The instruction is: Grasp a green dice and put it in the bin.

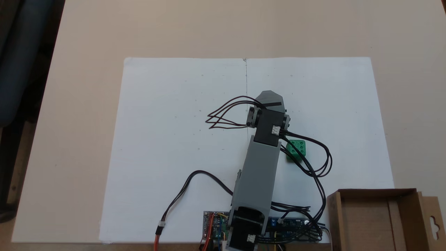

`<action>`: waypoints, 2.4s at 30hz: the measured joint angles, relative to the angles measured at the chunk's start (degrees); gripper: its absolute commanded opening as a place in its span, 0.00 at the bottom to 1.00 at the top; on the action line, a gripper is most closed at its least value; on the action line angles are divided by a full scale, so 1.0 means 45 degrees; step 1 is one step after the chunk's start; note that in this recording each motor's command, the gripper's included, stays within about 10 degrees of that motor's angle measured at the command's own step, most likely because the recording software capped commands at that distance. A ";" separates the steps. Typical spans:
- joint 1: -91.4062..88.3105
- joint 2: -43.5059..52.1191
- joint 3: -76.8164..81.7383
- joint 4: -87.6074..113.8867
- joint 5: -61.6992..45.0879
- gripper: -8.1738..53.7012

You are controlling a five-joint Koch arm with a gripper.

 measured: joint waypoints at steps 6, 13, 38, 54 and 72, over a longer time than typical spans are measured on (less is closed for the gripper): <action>0.1523 -0.0586 0.0000 0.0000 -0.0840 0.89; 0.3359 -0.1230 0.0020 0.0039 -0.1406 0.91; 0.8066 -0.3086 -0.1777 0.2812 -0.6719 0.99; 0.8730 -0.4375 -0.2051 0.2812 -0.7637 0.99; 0.9141 -0.4844 -0.2559 0.2812 -0.8008 0.99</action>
